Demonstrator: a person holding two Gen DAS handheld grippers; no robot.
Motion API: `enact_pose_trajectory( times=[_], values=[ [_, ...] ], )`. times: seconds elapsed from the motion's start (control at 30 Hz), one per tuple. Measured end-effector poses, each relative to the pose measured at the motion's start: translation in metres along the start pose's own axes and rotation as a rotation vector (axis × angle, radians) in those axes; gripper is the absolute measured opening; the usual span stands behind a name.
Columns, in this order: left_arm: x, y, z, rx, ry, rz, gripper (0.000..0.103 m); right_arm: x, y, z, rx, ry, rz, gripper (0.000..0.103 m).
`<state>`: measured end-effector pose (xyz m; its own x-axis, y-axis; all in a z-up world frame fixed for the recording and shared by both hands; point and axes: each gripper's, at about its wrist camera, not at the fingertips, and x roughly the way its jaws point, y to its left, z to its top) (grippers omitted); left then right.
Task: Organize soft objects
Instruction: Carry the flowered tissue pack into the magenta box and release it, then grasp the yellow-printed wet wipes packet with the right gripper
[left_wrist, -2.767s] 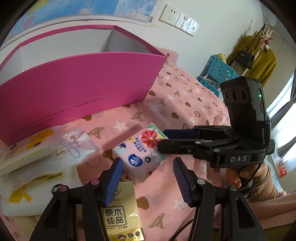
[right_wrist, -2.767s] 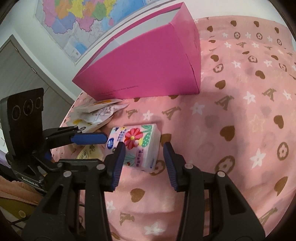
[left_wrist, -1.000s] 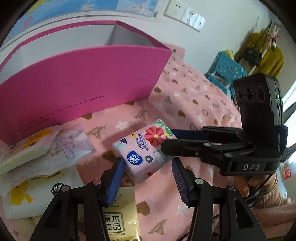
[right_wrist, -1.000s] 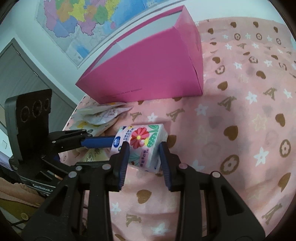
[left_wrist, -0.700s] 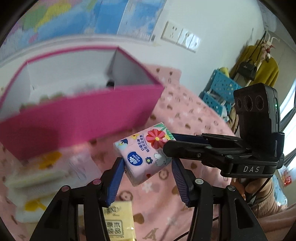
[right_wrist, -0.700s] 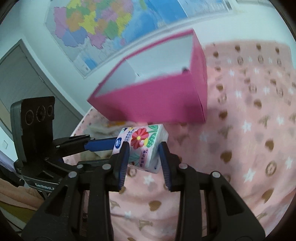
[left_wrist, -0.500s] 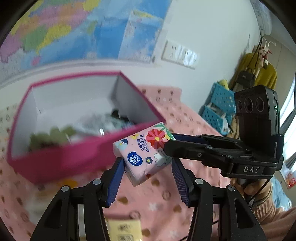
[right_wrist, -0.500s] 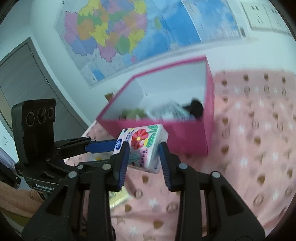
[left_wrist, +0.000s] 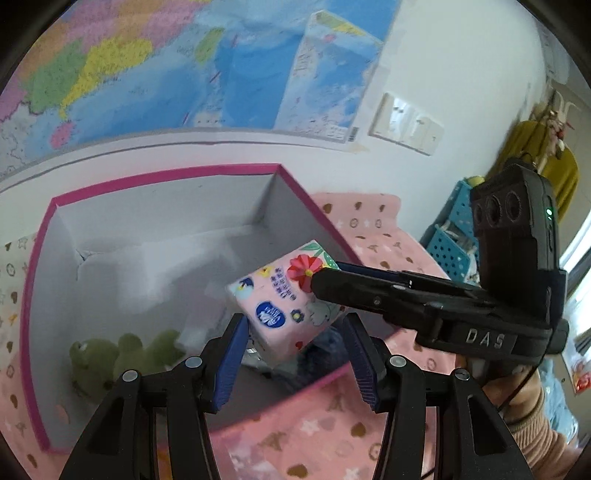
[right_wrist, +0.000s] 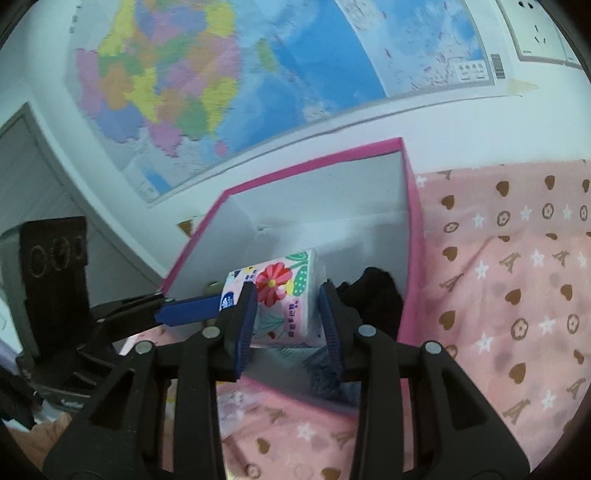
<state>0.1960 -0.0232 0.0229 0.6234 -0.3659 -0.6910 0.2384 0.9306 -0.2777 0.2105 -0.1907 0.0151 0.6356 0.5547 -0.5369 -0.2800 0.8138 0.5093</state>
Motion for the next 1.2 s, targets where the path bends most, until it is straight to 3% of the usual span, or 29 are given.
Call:
enact_pose_trajectory(
  times=[0.07, 0.13, 0.4, 0.63, 0.83, 1.2],
  values=[
    [0.008, 0.005, 0.002, -0.014, 0.012, 0.012, 0.053, 0.006, -0.001, 0.002, -0.005, -0.012, -0.069, 0.038],
    [0.013, 0.009, 0.001, -0.026, 0.02, 0.036, 0.053, 0.007, -0.005, 0.003, 0.009, -0.028, -0.098, 0.044],
    [-0.021, 0.029, -0.014, -0.026, -0.064, 0.081, 0.055, -0.015, 0.005, -0.013, -0.054, -0.048, -0.092, 0.044],
    [-0.07, 0.047, -0.036, -0.045, -0.151, 0.093, 0.056, -0.028, 0.041, -0.035, -0.158, -0.028, 0.0, 0.044],
    [-0.103, 0.062, -0.061, -0.064, -0.189, 0.119, 0.058, -0.027, 0.068, -0.062, -0.212, 0.04, 0.124, 0.044],
    [-0.098, 0.109, -0.112, -0.192, -0.073, 0.17, 0.06, 0.025, 0.068, -0.093, -0.08, 0.222, 0.251, 0.049]
  ],
)
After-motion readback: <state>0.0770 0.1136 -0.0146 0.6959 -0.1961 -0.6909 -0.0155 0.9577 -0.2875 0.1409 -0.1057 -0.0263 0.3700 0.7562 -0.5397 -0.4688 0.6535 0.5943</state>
